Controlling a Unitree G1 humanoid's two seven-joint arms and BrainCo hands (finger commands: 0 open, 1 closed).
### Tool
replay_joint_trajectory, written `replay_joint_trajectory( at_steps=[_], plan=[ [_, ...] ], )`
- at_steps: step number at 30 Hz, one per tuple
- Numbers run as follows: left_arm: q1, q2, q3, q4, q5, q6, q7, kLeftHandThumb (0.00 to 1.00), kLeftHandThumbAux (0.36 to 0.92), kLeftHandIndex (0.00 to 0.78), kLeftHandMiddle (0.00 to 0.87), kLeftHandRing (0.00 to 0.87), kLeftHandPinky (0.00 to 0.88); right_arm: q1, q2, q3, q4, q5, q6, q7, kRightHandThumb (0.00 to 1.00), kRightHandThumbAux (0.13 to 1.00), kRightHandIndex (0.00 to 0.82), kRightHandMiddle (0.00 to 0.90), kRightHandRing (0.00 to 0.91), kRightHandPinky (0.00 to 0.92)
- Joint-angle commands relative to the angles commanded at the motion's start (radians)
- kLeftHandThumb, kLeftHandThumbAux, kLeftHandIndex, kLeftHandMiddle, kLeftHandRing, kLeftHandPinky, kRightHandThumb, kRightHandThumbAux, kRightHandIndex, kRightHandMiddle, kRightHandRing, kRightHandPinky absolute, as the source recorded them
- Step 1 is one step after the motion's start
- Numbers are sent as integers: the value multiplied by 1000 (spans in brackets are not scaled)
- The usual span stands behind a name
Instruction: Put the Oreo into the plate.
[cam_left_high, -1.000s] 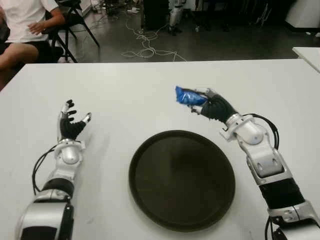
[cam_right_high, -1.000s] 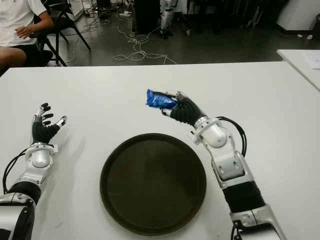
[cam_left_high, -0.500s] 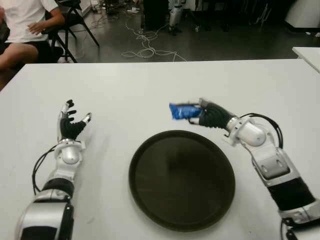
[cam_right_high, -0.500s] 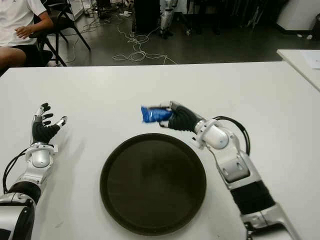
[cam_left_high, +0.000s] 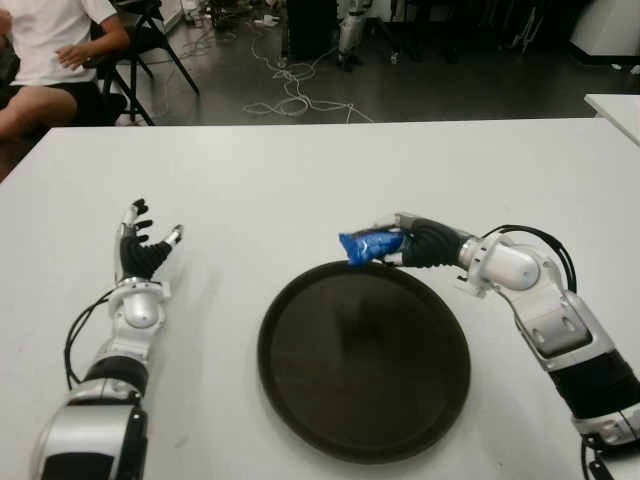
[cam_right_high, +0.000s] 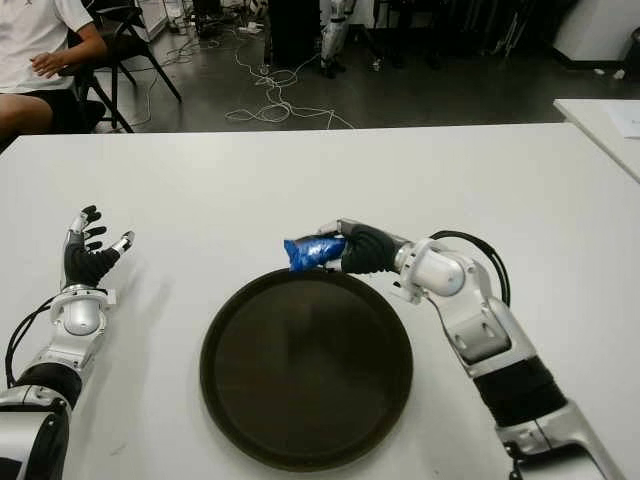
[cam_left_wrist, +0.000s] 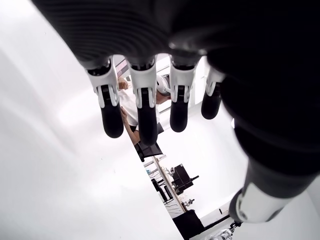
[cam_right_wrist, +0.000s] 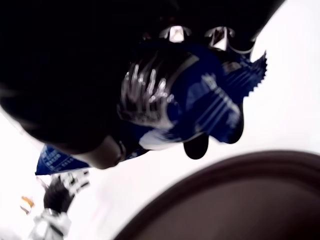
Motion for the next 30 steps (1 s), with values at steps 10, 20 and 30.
replay_joint_trajectory(
  at_steps=[10, 20, 30],
  plan=[
    [-2, 2, 1, 3, 2, 4, 0, 252, 725, 96, 157, 178, 198, 5, -49, -22, -42, 90, -64, 128, 699, 721, 439, 807, 813, 806],
    [-2, 2, 3, 3, 0, 12, -3, 224, 704, 91, 159, 185, 225, 5, -62, -36, -31, 144, -137, 182, 689, 725, 437, 835, 831, 816],
    [-3, 1, 1, 2, 5, 21, 7, 234, 723, 87, 153, 170, 185, 2, -71, -41, 5, 172, -220, 222, 687, 725, 436, 853, 852, 847]
  ],
)
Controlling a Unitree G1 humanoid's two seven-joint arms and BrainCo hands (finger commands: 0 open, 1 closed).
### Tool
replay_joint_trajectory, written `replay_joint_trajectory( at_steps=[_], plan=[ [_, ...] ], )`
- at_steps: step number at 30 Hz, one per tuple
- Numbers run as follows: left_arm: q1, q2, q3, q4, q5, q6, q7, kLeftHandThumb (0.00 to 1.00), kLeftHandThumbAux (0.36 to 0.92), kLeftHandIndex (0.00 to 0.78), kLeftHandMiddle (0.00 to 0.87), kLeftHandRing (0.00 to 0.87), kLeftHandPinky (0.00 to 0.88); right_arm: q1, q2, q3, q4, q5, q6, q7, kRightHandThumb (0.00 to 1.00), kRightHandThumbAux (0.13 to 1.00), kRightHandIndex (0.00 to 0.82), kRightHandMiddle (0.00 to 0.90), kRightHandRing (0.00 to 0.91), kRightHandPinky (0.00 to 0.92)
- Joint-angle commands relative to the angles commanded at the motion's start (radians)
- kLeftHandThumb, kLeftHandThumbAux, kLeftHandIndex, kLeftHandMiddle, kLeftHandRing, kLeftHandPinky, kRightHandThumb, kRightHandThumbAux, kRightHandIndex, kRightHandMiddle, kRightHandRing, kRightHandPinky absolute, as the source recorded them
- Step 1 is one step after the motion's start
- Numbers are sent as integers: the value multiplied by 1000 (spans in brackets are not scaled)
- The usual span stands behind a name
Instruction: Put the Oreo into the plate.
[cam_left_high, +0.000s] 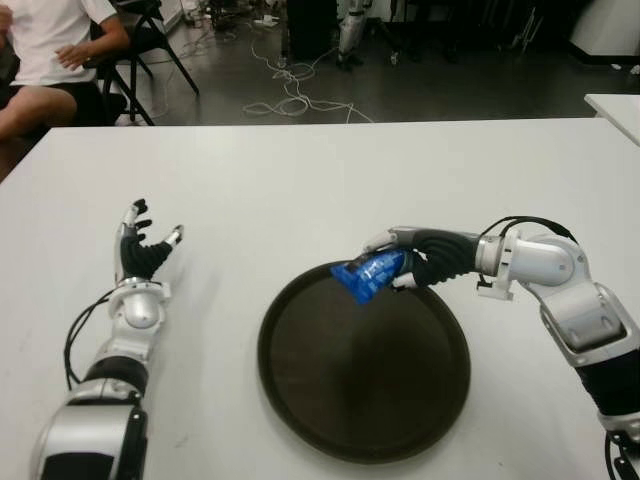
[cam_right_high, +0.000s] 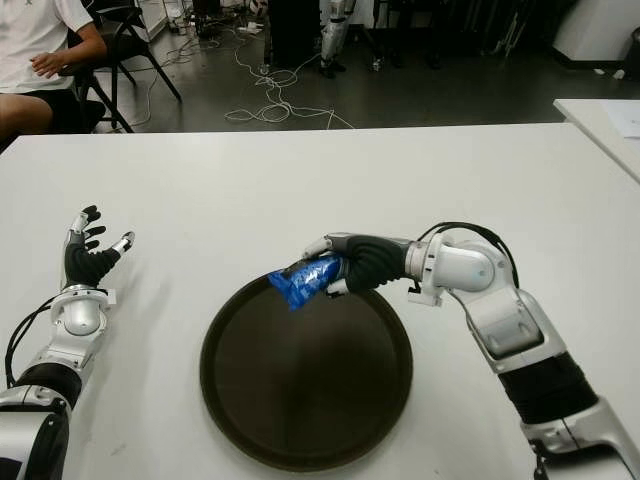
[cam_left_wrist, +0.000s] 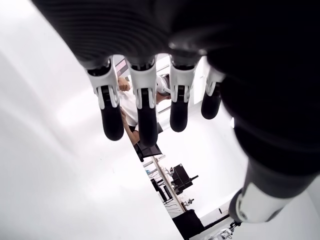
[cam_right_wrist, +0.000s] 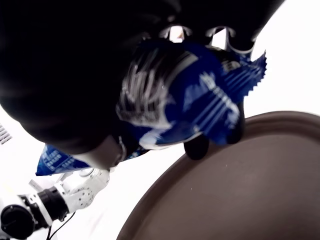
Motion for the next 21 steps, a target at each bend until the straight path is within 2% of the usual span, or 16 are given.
replay_joint_trajectory(
  at_steps=[9, 14, 17, 21],
  plan=[
    [0, 0, -2, 0, 3, -2, 5, 240, 715, 91, 161, 179, 208, 0, 0, -11, -3, 22, -1, 23, 687, 725, 436, 857, 857, 846],
    [1, 0, -3, -1, 2, -8, 1, 242, 711, 92, 163, 186, 224, 0, 1, -12, 3, 23, -43, 21, 686, 725, 436, 856, 855, 843],
    [1, 0, -1, 0, -1, -11, -5, 246, 709, 91, 165, 191, 236, 2, -3, -20, -17, 44, -39, 33, 687, 726, 436, 858, 859, 853],
    [1, 0, 1, 0, -5, -13, -13, 244, 709, 94, 165, 190, 224, 4, 2, -17, -12, 19, -52, 9, 687, 727, 436, 863, 868, 868]
  ],
)
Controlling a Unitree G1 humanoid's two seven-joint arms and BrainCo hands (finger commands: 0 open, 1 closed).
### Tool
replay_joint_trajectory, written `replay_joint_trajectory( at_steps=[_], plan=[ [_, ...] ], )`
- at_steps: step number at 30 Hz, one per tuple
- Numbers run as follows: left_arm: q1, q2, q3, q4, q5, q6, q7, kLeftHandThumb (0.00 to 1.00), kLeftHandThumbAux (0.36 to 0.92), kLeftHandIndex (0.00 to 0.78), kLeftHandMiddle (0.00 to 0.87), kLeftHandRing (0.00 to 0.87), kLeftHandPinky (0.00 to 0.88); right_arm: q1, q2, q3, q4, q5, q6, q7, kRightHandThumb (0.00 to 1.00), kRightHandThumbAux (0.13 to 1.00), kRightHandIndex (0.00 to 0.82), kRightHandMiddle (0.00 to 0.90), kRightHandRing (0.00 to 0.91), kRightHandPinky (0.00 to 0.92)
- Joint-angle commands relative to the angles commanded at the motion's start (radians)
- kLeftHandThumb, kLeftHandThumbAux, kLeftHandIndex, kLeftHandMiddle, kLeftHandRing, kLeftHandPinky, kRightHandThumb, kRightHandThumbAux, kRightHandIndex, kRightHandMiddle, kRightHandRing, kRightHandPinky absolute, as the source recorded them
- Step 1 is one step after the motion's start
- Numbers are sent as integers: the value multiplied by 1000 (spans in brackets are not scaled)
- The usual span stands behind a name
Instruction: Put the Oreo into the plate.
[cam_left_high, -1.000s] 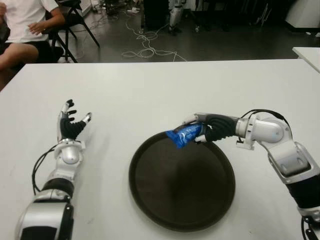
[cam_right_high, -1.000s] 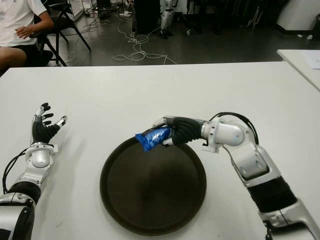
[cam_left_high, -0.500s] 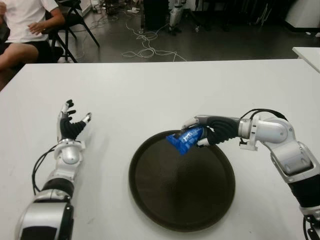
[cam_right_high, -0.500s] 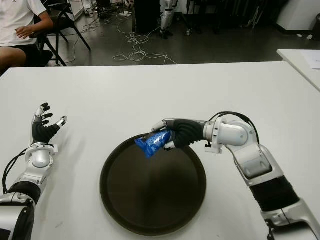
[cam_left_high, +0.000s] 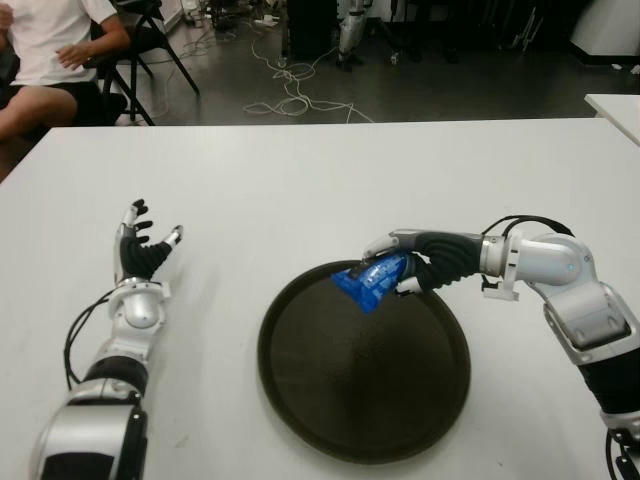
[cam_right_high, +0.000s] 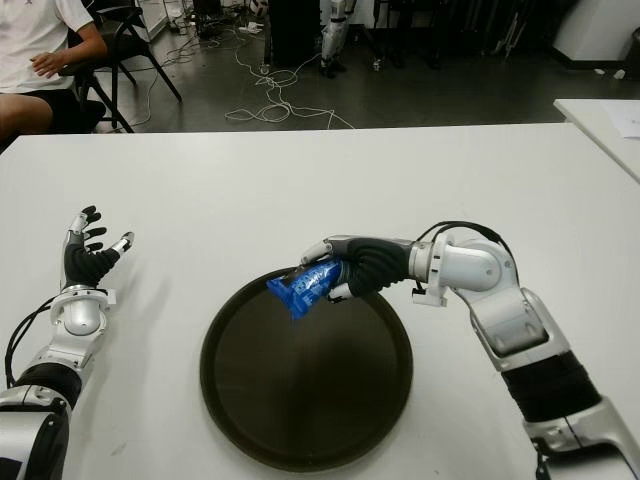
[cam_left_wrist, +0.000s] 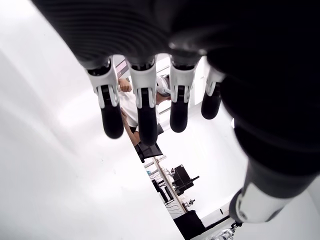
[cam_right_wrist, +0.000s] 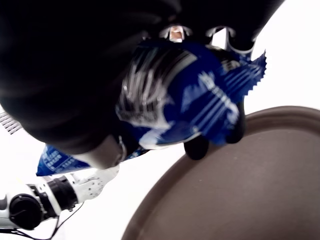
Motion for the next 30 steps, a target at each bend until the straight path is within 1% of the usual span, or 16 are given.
replay_joint_trajectory(
  at_steps=[4, 8, 10, 13, 15, 16, 17, 18, 19, 20, 21, 22, 23, 25, 28, 30],
  plan=[
    [0, 0, 1, -1, -2, -1, -5, 231, 711, 92, 159, 181, 203, 2, -2, 3, -18, -14, 34, -11, 686, 728, 436, 864, 869, 865],
    [0, 1, -1, -1, 4, -1, 2, 222, 720, 92, 154, 174, 194, 5, 7, -4, -29, 3, 76, -16, 685, 728, 436, 858, 861, 850],
    [1, 1, -2, -2, 6, 0, 8, 225, 723, 93, 155, 175, 197, 14, 26, -15, -36, 26, 107, -33, 684, 728, 436, 853, 856, 845],
    [1, 0, -3, -3, 8, 0, 13, 235, 726, 95, 162, 178, 197, 20, 52, -25, -37, 49, 141, -54, 681, 729, 436, 805, 816, 807],
    [2, 1, -3, -4, 7, 0, 12, 230, 726, 94, 162, 177, 192, 21, 68, -31, -27, 64, 149, -64, 680, 729, 435, 747, 756, 719],
    [2, 0, -2, -6, 6, -2, 10, 229, 726, 93, 162, 176, 186, 27, 80, -41, -28, 81, 153, -74, 679, 730, 433, 704, 707, 636],
    [3, 0, -2, -6, 5, -2, 8, 224, 728, 91, 158, 170, 168, 32, 87, -48, -31, 92, 155, -81, 543, 731, 431, 621, 616, 503],
    [3, 0, -2, -7, 5, -3, 7, 219, 729, 89, 154, 163, 150, 35, 92, -52, -33, 99, 157, -85, 347, 731, 429, 551, 543, 409],
    [3, 0, -3, -7, 6, -4, 8, 215, 731, 87, 151, 159, 139, 38, 98, -57, -34, 110, 161, -90, 222, 732, 428, 505, 496, 349],
    [3, 0, -3, -8, 6, -4, 8, 214, 732, 87, 151, 159, 143, 40, 105, -60, -13, 119, 151, -89, 177, 730, 410, 472, 463, 327],
    [4, 0, -3, -9, 6, -5, 9, 214, 732, 89, 152, 163, 160, 41, 110, -62, 2, 126, 143, -88, 113, 715, 352, 383, 375, 254],
    [4, -1, -4, -9, 6, -6, 9, 214, 732, 90, 153, 166, 172, 41, 113, -63, 13, 130, 137, -87, 72, 706, 315, 325, 318, 207],
    [4, -1, -3, -10, 5, -6, 8, 214, 732, 90, 153, 167, 176, 36, 111, -63, 14, 135, 140, -80, 58, 702, 301, 305, 298, 190],
    [4, -2, -2, -12, 4, -6, 9, 222, 733, 93, 155, 171, 185, 34, 106, -64, 4, 140, 144, -73, 23, 662, 227, 220, 219, 145],
    [5, -4, -1, -14, 2, -4, 8, 233, 733, 96, 156, 171, 179, 25, 105, -61, 13, 150, 137, -53, 7, 638, 165, 162, 162, 111],
    [5, -5, 1, -15, 0, -4, 6, 238, 731, 96, 154, 168, 176, 14, 103, -59, 32, 167, 127, -24, 3, 631, 145, 144, 138, 94]
  ],
)
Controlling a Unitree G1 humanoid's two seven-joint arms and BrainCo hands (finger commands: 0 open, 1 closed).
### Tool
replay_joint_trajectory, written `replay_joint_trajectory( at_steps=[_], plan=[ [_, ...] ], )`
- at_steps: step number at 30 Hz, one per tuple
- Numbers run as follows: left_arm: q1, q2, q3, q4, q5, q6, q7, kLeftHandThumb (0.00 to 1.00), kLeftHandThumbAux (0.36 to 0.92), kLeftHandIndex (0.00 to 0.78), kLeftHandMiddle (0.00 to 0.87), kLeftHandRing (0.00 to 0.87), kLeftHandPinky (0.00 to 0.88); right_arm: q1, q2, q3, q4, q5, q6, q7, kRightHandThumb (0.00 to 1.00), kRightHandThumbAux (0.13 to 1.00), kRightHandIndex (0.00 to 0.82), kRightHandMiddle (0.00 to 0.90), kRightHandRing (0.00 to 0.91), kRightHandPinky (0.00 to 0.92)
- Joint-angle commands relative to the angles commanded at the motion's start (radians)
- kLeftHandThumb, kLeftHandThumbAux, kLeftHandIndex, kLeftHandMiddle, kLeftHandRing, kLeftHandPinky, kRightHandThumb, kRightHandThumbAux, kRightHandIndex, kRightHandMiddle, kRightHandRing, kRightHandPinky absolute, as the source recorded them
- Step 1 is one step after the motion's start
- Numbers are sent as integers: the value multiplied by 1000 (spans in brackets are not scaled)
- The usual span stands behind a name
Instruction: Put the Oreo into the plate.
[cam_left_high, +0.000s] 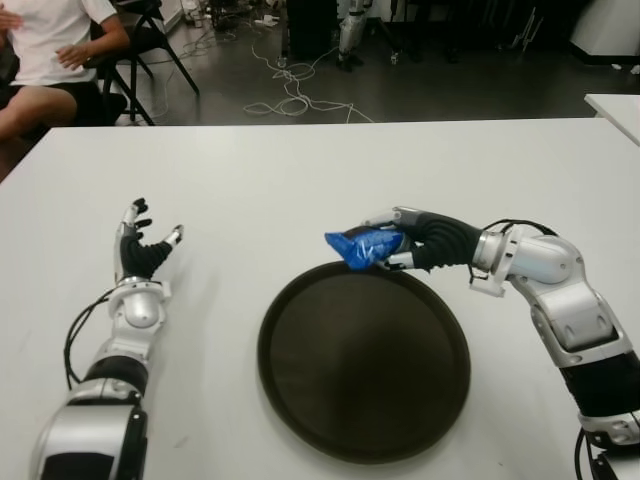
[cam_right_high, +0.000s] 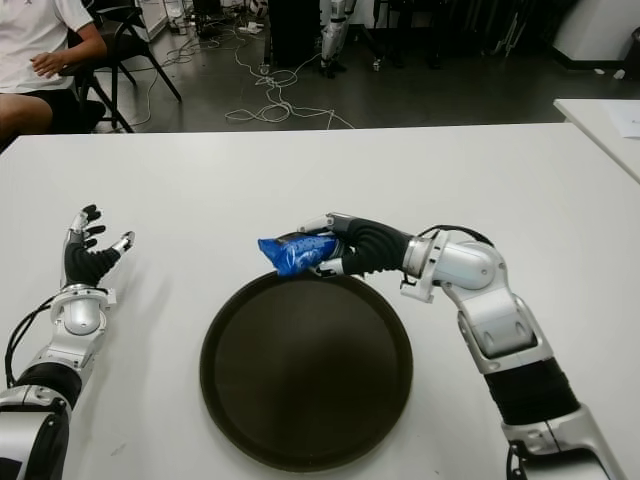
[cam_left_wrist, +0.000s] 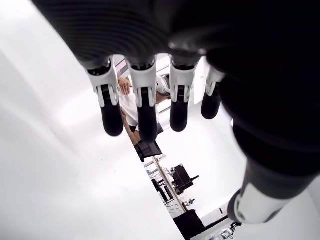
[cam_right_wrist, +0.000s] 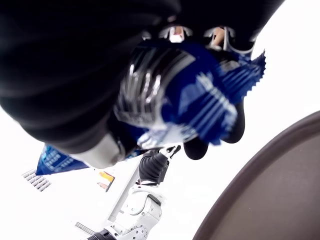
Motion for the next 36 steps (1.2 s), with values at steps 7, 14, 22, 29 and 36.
replay_joint_trajectory(
  at_steps=[7, 14, 22, 29, 36],
  plan=[
    [-1, 1, 3, 1, -5, -1, -10, 226, 725, 91, 156, 171, 197, 14, -16, -19, -70, 50, 24, 41, 0, 636, 123, 122, 97, 69],
    [-1, 3, 1, 6, -2, -1, -11, 229, 722, 91, 157, 171, 191, -48, 26, -5, 139, 30, -72, 53, 0, 667, 140, 144, 111, 83],
    [-1, 4, 3, 6, -5, -2, -17, 225, 714, 87, 152, 165, 172, -43, 25, -14, 110, 70, -64, 91, 0, 692, 143, 142, 114, 80],
    [-1, 3, 0, 5, 3, 0, 1, 231, 725, 85, 149, 153, 150, -43, 23, -14, 118, 65, -87, 94, 0, 722, 144, 135, 108, 68],
    [-6, 2, 4, 12, -2, 19, 1, 248, 714, 86, 145, 160, 189, -52, 27, -11, 139, 71, -103, 113, 0, 745, 140, 144, 117, 64]
  ],
)
